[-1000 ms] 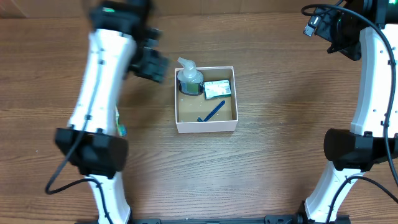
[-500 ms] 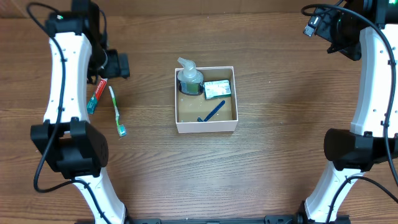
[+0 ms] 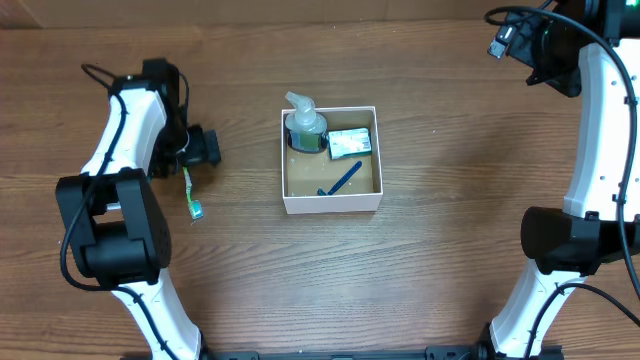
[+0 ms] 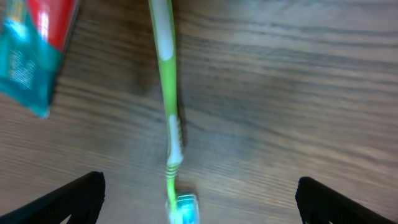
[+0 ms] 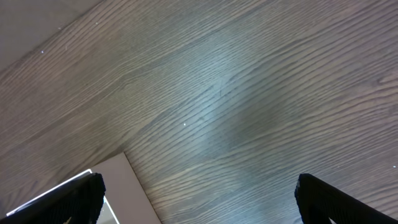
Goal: Pack container
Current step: 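Lower the left gripper onto the green toothbrush handle and grasp it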
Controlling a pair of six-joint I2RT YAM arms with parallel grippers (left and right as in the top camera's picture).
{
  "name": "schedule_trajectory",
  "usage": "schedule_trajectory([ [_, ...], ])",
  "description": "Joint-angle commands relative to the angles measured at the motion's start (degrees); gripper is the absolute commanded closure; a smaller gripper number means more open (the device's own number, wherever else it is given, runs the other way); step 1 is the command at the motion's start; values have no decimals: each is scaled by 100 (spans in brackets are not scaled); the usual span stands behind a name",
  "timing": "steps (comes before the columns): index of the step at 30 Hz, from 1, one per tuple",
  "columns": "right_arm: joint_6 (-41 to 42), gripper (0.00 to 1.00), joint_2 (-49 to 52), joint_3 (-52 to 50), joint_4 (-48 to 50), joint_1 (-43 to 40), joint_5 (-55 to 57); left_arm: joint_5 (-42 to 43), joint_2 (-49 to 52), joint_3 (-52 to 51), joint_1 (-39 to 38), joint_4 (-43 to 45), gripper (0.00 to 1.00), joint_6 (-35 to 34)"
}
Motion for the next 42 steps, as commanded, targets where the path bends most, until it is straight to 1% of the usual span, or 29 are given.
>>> schedule_trajectory([
  [1,-42,0,-59,-2,13,20,-22,334,-118,-529,72,448,0,-243],
  [12,-39,0,-59,-2,13,20,-22,219,-118,-1416,66,1598,0,-166],
  [16,-42,0,-59,-2,11,20,-22,195,-116,-1943,66,2238,0,52],
  [17,-42,0,-59,-2,13,20,-22,197,-116,-2072,68,2393,2,90],
  [19,-42,0,-59,-2,13,20,-22,195,-116,-2297,68,2627,13,118],
  [21,-42,0,-59,-2,11,20,-22,197,-116,-2446,68,2809,60,131],
  [22,-42,0,-59,-2,11,20,-22,197,-116,-2481,68,2850,79,131],
  [23,-42,0,-59,-2,11,20,-22,197,-116,-2485,68,2868,84,131],
  [26,-42,0,-59,-2,11,20,-22,203,-116,-2483,68,2896,86,129],
  [29,-39,0,-59,-2,11,20,-22,341,-116,-2483,68,2909,82,133],
  [32,-42,0,-59,-2,13,20,-22,560,-116,-2483,68,2868,76,229],
  [33,-39,0,-59,-2,13,20,-22,647,-116,-2485,68,2844,77,315],
  [34,-39,0,-59,-2,11,20,-22,664,-116,-2485,68,2780,87,343],
  [36,-42,0,-59,-2,11,20,-22,662,-116,-2485,72,2658,94,214],
  [37,-42,0,-59,-2,11,20,-22,654,-116,-2485,79,2614,94,140],
  [40,-42,0,-59,-2,11,20,-22,649,-116,-2485,76,2538,86,81],
  [42,-42,0,-59,-2,13,20,-22,651,-116,-2485,76,2483,88,81],
])
